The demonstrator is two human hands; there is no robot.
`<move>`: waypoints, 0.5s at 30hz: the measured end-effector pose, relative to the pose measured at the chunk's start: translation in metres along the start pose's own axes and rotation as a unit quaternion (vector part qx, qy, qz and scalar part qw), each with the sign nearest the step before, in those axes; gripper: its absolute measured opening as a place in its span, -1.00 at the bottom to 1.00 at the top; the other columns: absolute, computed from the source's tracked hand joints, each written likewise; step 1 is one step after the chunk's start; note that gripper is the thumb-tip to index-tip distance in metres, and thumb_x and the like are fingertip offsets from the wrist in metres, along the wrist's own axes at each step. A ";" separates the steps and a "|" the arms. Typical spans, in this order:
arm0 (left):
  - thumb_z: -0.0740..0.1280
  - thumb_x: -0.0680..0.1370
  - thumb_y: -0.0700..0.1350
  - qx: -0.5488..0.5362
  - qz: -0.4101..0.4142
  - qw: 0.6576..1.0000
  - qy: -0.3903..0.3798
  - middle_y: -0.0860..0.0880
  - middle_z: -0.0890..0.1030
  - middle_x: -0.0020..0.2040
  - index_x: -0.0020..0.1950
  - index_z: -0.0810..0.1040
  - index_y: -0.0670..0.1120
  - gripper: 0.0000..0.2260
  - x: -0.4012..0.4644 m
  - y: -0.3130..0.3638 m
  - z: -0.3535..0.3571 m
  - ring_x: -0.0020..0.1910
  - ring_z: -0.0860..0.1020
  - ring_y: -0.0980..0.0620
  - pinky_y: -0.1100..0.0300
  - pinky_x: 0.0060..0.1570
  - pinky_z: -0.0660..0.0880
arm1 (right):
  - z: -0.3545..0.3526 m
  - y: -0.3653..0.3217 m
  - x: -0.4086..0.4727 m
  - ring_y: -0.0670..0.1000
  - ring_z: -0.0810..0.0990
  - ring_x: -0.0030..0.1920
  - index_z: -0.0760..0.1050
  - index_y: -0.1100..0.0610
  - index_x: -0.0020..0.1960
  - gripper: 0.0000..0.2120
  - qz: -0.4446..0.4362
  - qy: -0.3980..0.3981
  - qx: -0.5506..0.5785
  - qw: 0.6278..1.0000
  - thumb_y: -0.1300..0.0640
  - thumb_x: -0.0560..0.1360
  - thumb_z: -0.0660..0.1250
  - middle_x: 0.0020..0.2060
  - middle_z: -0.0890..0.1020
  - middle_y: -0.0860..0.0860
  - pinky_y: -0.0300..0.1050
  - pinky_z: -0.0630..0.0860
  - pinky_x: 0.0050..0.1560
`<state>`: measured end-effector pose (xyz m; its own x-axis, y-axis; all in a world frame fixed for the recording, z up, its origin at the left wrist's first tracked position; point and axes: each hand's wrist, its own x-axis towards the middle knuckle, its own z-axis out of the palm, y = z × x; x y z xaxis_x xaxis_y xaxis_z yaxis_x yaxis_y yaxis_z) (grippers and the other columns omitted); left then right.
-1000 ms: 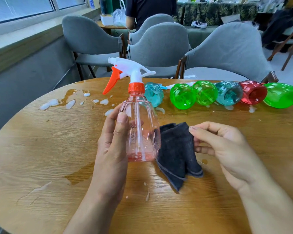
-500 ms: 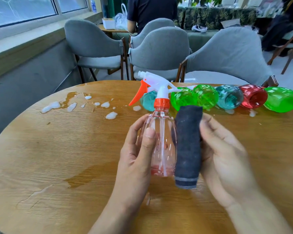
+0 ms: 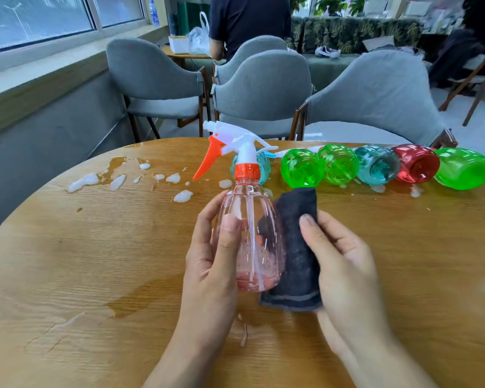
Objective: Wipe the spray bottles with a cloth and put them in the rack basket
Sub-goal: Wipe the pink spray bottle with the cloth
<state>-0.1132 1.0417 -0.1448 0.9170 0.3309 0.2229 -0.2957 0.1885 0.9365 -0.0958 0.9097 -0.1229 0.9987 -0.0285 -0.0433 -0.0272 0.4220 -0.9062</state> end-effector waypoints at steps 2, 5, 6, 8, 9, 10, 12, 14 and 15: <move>0.34 0.57 0.32 0.003 0.000 1.000 -0.006 0.05 0.69 0.33 0.37 0.59 0.24 -0.60 0.000 -0.001 0.000 0.34 0.64 0.04 -0.14 0.39 0.53 | -0.005 -0.007 0.004 0.17 0.74 0.05 0.68 0.16 0.22 -0.73 0.044 -0.006 0.049 0.998 0.14 0.58 0.34 0.10 0.74 0.22 0.15 0.67 0.11; 0.36 0.59 0.29 0.008 0.001 1.000 -0.017 0.04 0.70 0.31 0.38 0.58 0.19 -0.60 -0.001 -0.001 0.003 0.34 0.65 0.01 -0.23 0.43 0.50 | -0.009 -0.008 0.009 0.19 0.68 0.19 0.57 0.16 0.38 -0.64 0.098 -0.032 0.126 0.987 0.11 0.62 0.28 0.23 0.69 0.21 0.16 0.61 0.21; 0.34 0.56 0.28 0.006 -0.002 1.000 -0.022 0.03 0.71 0.30 0.39 0.57 0.17 -0.57 -0.001 -0.001 0.005 0.33 0.65 0.01 -0.22 0.42 0.51 | -0.008 -0.007 0.010 0.19 0.67 0.21 0.54 0.15 0.41 -0.62 0.108 -0.040 0.144 0.983 0.10 0.63 0.28 0.26 0.68 0.20 0.15 0.60 0.22; 0.32 0.53 0.26 0.006 -0.002 0.999 -0.035 0.03 0.71 0.29 0.42 0.55 0.14 -0.52 -0.003 -0.003 0.005 0.32 0.66 0.01 -0.17 0.40 0.55 | -0.008 -0.001 0.011 0.15 0.69 0.13 0.54 0.12 0.40 -0.61 0.113 -0.046 0.160 0.980 0.10 0.59 0.31 0.25 0.69 0.19 0.09 0.66 0.10; 0.31 0.54 0.25 0.006 0.000 0.999 -0.040 0.04 0.71 0.29 0.43 0.54 0.12 -0.51 -0.004 -0.003 0.006 0.32 0.66 0.02 -0.10 0.38 0.57 | -0.008 0.001 0.011 0.13 0.70 0.07 0.56 0.12 0.37 -0.62 0.112 -0.043 0.163 0.979 0.10 0.57 0.33 0.23 0.70 0.19 0.06 0.68 0.02; 0.30 0.54 0.25 0.005 0.002 0.999 -0.043 0.05 0.71 0.29 0.44 0.54 0.11 -0.50 -0.004 -0.003 0.006 0.31 0.66 0.04 -0.01 0.34 0.59 | -0.007 0.003 0.011 0.11 0.71 0.02 0.57 0.10 0.34 -0.64 0.114 -0.041 0.162 0.979 0.10 0.56 0.34 0.19 0.71 0.18 0.04 0.68 -0.02; 0.30 0.54 0.23 0.001 0.002 0.999 -0.050 0.04 0.72 0.28 0.45 0.53 0.09 -0.50 -0.004 -0.002 0.007 0.29 0.67 0.05 0.12 0.30 0.60 | -0.006 0.008 0.010 0.11 0.72 0.09 0.56 0.09 0.35 -0.65 0.123 -0.044 0.141 0.981 0.06 0.60 0.31 0.20 0.71 0.15 0.10 0.65 0.10; 0.30 0.56 0.21 0.007 0.000 0.999 -0.054 0.04 0.71 0.29 0.45 0.53 0.08 -0.52 -0.004 -0.001 0.007 0.31 0.67 0.04 0.14 0.35 0.56 | -0.005 0.015 0.008 0.08 0.67 0.29 0.54 0.04 0.43 -0.61 0.118 -0.049 0.103 0.987 -0.03 0.66 0.26 0.30 0.68 0.06 0.16 0.54 0.36; 0.30 0.59 0.21 0.011 0.000 0.999 -0.053 0.05 0.71 0.29 0.45 0.53 0.09 -0.54 -0.004 -0.001 0.007 0.31 0.66 0.05 0.15 0.37 0.55 | -0.004 0.017 0.007 0.03 0.65 0.32 0.54 -0.02 0.45 -0.60 0.089 -0.037 0.070 0.993 -0.07 0.65 0.27 0.32 0.67 -0.01 0.14 0.50 0.42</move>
<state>-0.1144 1.0341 -0.1452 0.9404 0.2318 0.2490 -0.2907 0.1674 0.9420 -0.0898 0.9131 -0.1405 0.9791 0.1231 -0.1620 -0.2030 0.5368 -0.8190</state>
